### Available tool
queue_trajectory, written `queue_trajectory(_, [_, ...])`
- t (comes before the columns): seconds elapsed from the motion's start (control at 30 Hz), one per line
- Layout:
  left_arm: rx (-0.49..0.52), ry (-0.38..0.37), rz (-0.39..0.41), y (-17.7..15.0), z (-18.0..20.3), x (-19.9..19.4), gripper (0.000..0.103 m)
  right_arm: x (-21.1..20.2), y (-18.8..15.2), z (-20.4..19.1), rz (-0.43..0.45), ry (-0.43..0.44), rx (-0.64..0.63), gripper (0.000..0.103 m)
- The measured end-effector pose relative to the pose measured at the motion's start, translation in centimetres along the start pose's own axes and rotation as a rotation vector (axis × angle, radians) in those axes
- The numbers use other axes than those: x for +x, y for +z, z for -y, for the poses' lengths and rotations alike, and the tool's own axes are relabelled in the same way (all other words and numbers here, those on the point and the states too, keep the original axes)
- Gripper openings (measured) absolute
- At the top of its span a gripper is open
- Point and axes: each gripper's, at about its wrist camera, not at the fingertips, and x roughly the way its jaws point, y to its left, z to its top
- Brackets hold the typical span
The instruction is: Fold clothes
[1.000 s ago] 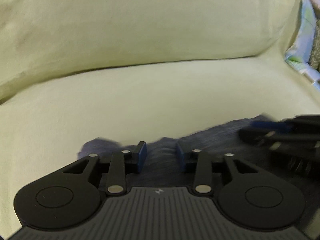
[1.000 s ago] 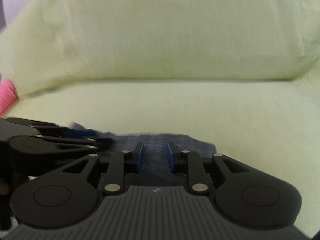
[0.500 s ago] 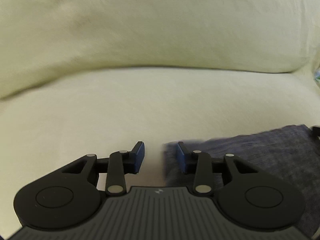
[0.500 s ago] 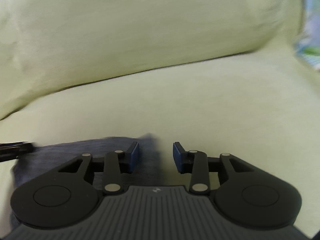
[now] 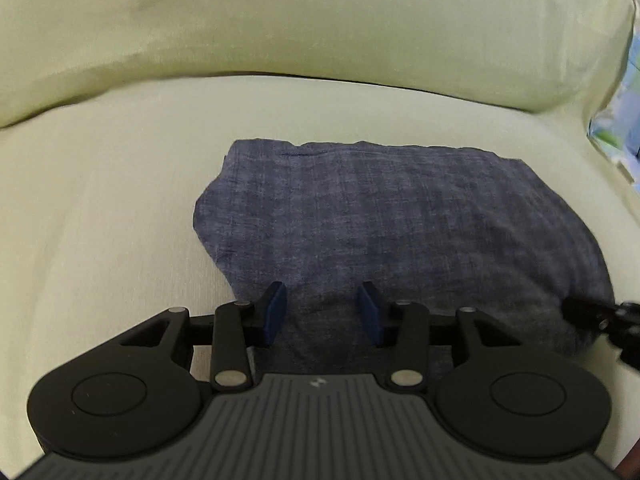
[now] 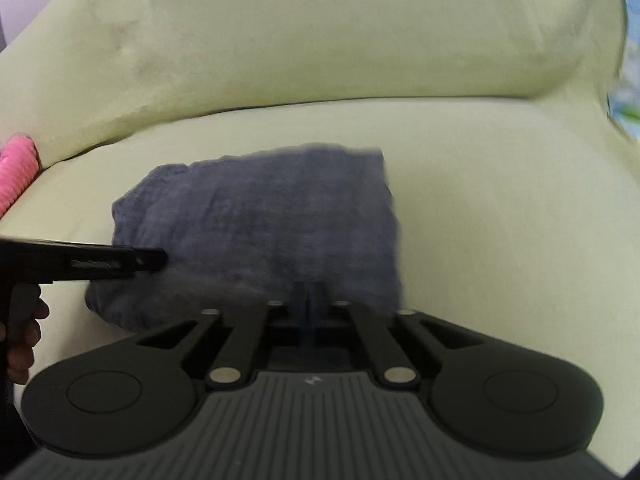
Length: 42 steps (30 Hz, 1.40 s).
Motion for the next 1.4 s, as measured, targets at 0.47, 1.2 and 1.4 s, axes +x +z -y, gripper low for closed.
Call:
queue_trajectory(0.47, [0.006,0.011,-0.015,-1.1,0.2,-2.4,0.05,-0.6,-1.5,0.7,-0.097,-0.062,0.022,0.004])
queue_trajectory(1.2, [0.019,0.125,-0.012,5.9,-1.8,3.7,0.05,2.2,3.8,1.5,0.051,-0.091,0.039,0.013])
queue_trajectory(1.4, [-0.005,0.119,0.001,6.7,-1.5,1.4,0.05,-1.1,4.4,0.8,0.112,-0.059,0.027,0.019])
